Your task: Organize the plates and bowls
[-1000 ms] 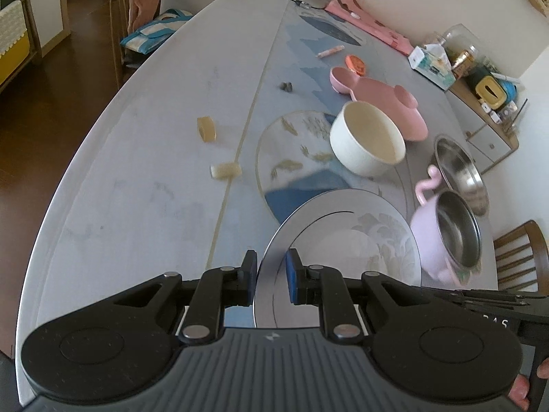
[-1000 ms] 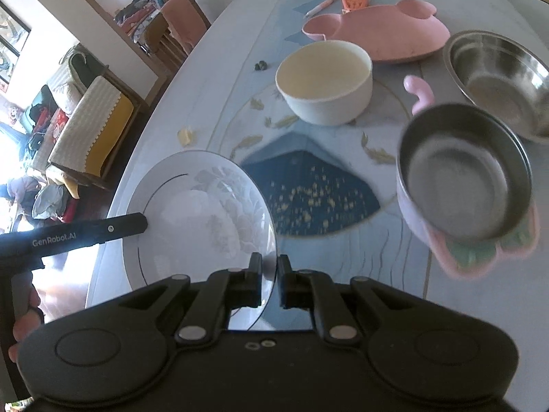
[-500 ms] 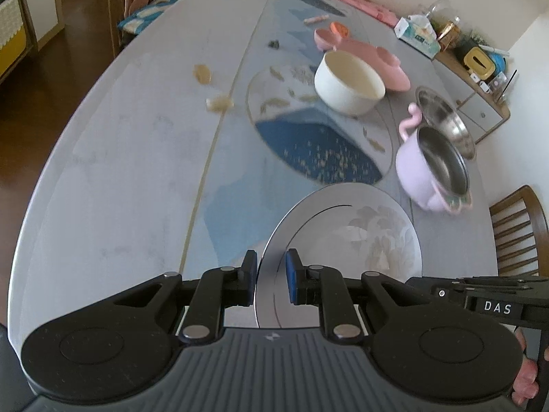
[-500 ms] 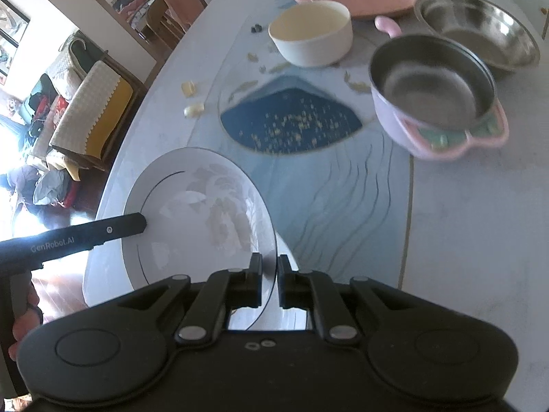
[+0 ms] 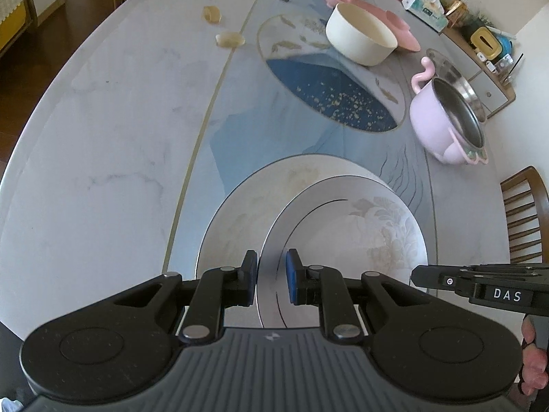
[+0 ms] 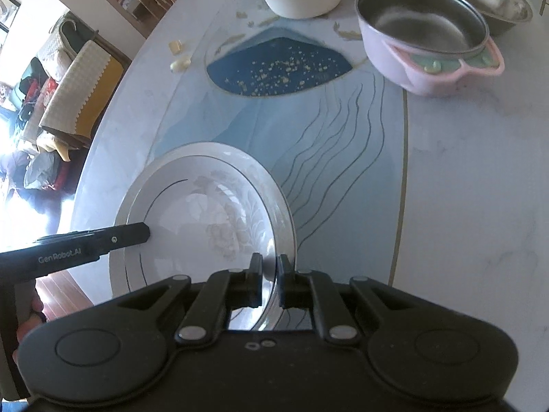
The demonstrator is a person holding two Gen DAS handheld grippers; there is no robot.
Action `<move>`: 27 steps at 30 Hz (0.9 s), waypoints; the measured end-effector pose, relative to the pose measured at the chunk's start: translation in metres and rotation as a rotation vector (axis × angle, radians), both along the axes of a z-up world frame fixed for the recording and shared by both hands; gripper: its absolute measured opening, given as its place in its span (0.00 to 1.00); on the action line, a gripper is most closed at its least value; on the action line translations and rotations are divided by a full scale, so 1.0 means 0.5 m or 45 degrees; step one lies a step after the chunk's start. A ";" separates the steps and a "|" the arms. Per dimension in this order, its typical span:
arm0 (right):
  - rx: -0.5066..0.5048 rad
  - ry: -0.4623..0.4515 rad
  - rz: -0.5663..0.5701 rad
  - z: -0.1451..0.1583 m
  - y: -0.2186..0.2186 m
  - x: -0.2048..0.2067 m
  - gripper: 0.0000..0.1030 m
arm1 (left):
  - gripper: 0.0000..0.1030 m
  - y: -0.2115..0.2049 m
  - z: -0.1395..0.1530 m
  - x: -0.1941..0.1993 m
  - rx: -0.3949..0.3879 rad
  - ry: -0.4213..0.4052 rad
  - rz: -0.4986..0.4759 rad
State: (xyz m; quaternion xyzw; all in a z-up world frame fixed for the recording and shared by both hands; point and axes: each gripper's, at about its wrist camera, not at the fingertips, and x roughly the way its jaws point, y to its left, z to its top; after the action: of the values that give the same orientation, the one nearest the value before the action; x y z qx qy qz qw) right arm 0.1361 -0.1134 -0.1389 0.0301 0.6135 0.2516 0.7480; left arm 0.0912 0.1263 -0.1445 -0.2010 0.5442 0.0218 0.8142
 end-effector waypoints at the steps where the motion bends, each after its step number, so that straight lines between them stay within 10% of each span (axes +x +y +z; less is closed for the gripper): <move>1: 0.001 0.002 0.001 -0.001 0.000 0.000 0.08 | 0.16 0.000 -0.002 0.000 0.004 0.002 -0.002; 27: 0.009 0.028 -0.002 -0.015 0.011 0.006 0.07 | 0.15 -0.007 0.012 -0.013 0.161 -0.025 -0.109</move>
State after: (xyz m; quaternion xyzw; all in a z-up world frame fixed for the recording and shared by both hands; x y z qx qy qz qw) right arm 0.1391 -0.1080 -0.1465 0.0360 0.6207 0.2527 0.7413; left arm 0.0846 0.1230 -0.1385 -0.1259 0.5419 0.0194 0.8307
